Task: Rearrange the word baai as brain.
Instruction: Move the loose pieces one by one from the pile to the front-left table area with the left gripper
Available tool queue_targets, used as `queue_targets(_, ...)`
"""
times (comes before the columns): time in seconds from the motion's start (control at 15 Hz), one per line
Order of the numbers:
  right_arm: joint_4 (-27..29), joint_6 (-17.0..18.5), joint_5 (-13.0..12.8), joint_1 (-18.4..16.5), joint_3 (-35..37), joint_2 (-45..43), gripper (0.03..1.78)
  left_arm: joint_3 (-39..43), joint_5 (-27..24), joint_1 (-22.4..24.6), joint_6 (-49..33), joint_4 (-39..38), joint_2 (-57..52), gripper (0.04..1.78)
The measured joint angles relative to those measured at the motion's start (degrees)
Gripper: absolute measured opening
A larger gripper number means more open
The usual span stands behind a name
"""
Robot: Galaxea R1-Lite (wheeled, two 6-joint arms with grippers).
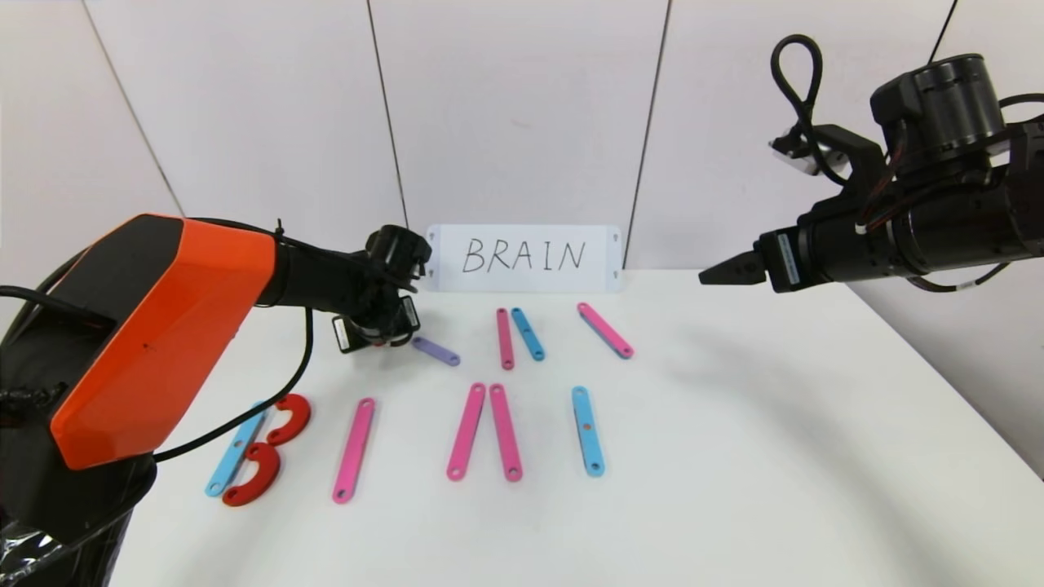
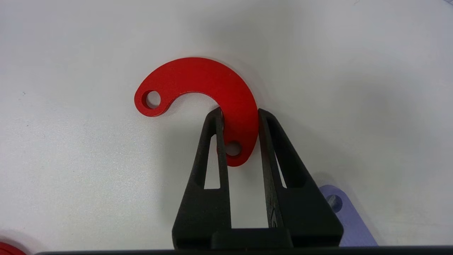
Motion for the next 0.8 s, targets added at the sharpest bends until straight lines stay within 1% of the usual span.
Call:
queue_targets(0.2, -0.02, 0.0, -0.01, 0.0, 0.0, 0.0, 1.74, 0.22, -1.55, -0.01, 1.38, 2.79, -1.49, 0.3)
queue_targets(0.33, 0.0, 0.0, -0.01, 0.0, 0.0, 0.02, 1.74, 0.79, -5.03, -0.06, 3.68, 4.79, -3.39, 0.3)
queue_targets(0.47, 0.0, 0.0, -0.01, -0.04, -0.02, 0.02, 1.74, 2.4, -8.59, -0.11, 7.83, 5.68, -5.66, 0.3)
queue_targets(0.6, -0.02, 0.0, 0.0, -0.12, -0.09, 0.02, 1.74, 5.79, -11.9, -0.12, 13.03, 5.53, -8.57, 0.3)
queue_targets(0.8, -0.06, 0.0, -0.01, -0.3, -0.2, 0.05, 1.74, 10.84, -18.3, -0.32, 21.33, 5.49, -13.29, 0.3)
